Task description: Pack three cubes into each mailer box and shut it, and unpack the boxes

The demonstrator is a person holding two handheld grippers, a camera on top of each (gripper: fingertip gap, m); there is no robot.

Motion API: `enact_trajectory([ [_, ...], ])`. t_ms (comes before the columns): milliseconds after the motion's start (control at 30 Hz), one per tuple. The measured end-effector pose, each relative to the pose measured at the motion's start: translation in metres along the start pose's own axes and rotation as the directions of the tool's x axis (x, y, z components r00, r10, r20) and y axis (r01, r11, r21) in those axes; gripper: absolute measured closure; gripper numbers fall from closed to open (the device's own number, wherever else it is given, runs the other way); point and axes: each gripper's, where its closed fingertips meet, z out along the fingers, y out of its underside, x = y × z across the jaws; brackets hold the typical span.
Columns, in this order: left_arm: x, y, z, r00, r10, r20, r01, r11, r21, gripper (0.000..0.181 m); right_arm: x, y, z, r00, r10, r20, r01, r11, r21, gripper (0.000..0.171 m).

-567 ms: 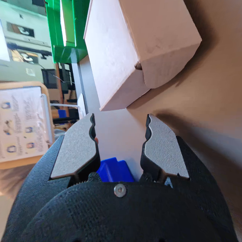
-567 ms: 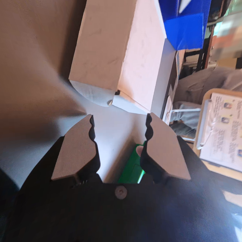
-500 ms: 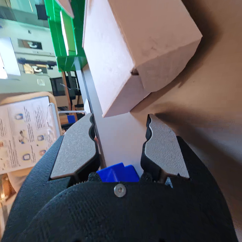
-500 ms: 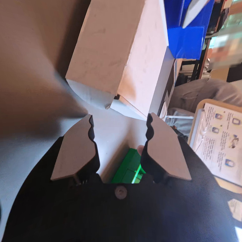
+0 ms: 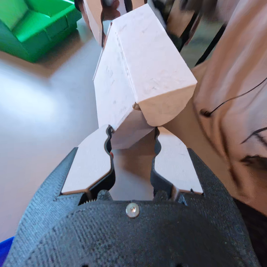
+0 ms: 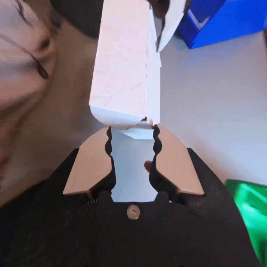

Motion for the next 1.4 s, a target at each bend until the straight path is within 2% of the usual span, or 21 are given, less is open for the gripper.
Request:
enact_trajectory([
  [33,-0.003,0.003,0.001,0.995,-0.084,-0.055,0.086,0.996,0.035,0.124,0.004,0.000,-0.001,0.992,0.117,0.051,-0.120,0.992,0.049,0.117],
  [133,-0.010,0.003,0.002,0.972,-0.185,-0.144,0.207,0.966,0.156,0.124,0.013,0.003,-0.001,0.939,0.295,0.177,-0.327,0.927,0.185,0.117],
  [300,-0.013,0.004,-0.003,0.982,-0.161,-0.094,0.177,0.963,0.202,0.128,0.013,0.003,-0.001,0.916,0.335,0.219,-0.388,0.879,0.276,0.117],
  [500,-0.016,-0.008,-0.038,0.998,-0.033,0.044,0.025,0.986,0.163,0.128,0.017,0.001,-0.026,0.952,0.260,0.164,-0.299,0.907,0.297,0.112],
  [600,-0.013,-0.023,-0.051,0.997,0.055,0.054,-0.060,0.993,0.105,0.127,0.022,-0.007,-0.040,0.968,0.202,0.149,-0.237,0.929,0.283,0.114],
  [767,-0.005,-0.032,-0.030,0.987,0.157,-0.025,-0.158,0.987,-0.021,0.123,0.026,-0.019,-0.030,0.982,0.100,0.159,-0.129,0.973,0.190,0.113],
  [867,-0.006,-0.036,-0.020,0.986,0.157,-0.052,-0.159,0.987,-0.017,0.132,0.020,-0.022,-0.016,0.975,0.077,0.209,-0.114,0.979,0.170,0.121],
  [967,-0.007,-0.039,-0.020,0.990,0.126,-0.070,-0.125,0.992,0.010,0.134,0.020,-0.025,-0.014,0.963,0.119,0.243,-0.164,0.971,0.175,0.123],
  [1100,-0.011,-0.050,-0.025,0.995,0.065,-0.077,-0.058,0.994,0.097,0.143,0.022,-0.028,-0.018,0.906,0.264,0.329,-0.331,0.929,0.167,0.123],
  [1233,-0.017,-0.054,-0.027,0.991,-0.073,-0.113,0.093,0.977,0.190,0.146,0.025,-0.032,-0.019,0.808,0.426,0.406,-0.522,0.837,0.161,0.123],
  [1400,-0.025,-0.060,-0.031,0.939,-0.284,-0.193,0.331,0.896,0.296,0.148,0.029,-0.038,-0.023,0.662,0.584,0.469,-0.705,0.697,0.127,0.124],
])
